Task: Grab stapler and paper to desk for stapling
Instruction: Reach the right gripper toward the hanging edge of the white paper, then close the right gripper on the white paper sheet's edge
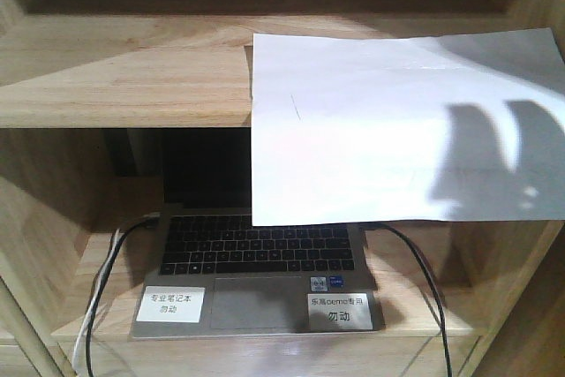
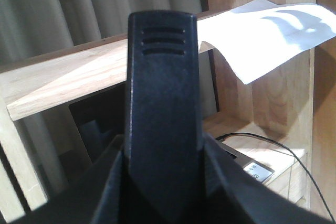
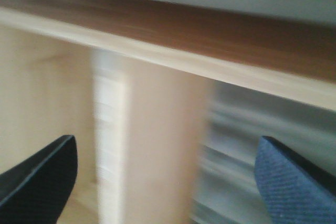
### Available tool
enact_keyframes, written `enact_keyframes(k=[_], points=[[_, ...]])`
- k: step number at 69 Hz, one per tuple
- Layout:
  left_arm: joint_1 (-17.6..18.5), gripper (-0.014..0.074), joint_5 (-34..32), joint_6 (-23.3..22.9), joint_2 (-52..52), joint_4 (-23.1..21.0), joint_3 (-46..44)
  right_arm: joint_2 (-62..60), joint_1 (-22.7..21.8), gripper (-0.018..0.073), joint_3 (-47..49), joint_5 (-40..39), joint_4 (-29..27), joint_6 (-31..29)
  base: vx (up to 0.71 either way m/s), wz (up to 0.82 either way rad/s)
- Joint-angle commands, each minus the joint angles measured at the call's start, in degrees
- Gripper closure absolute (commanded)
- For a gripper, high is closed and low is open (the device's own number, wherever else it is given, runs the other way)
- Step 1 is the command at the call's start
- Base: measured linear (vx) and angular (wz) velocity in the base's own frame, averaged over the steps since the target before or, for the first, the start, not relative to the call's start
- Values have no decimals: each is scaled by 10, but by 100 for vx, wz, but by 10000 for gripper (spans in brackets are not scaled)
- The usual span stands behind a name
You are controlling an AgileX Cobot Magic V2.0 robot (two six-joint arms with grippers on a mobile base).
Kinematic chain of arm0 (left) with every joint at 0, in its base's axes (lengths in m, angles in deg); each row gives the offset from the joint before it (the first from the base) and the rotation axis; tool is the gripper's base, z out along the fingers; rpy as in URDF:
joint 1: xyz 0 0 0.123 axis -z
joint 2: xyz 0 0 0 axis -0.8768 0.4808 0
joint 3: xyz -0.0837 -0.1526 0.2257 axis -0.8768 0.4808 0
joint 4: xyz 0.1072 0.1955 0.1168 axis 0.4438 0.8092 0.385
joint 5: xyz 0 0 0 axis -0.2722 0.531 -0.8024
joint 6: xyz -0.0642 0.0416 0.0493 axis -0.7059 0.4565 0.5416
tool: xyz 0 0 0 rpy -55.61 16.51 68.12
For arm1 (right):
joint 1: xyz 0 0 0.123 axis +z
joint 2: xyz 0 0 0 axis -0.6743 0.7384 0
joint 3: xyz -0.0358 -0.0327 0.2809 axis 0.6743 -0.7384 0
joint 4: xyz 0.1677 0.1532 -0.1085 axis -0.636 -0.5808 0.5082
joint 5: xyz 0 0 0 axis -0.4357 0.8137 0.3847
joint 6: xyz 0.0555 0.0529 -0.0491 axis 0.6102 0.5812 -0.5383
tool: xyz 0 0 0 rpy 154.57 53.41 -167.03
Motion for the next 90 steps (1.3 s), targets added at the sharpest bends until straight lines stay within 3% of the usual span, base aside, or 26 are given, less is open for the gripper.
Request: enact_keyframes(k=[1, 23, 30, 47, 61, 73, 90], points=[[5, 603, -65, -4, 9, -9, -16, -24, -2, -74, -50, -73, -3, 2, 0, 0], [5, 603, -65, -4, 9, -9, -16, -148, 13, -57, -238, -87, -3, 23, 0, 0], [5, 603, -65, -4, 9, -9, -16, -183, 60, -50, -280, -87, -1, 32, 0, 0], [5, 603, -65, -4, 9, -9, -16, -205, 219, -35, -354, -83, -13, 17, 0, 0], [5, 603, -65, -4, 9, -9, -16, -181, 283, -35, -385, -92, -71, -67, 0, 0], [5, 603, -65, -4, 9, -9, -16, -100, 284, -35, -390, -220, -89, -170, 0, 0], [5, 603, -65, -4, 9, -9, -16, 58, 284, -35, -390, -423, -89, -205, 0, 0]])
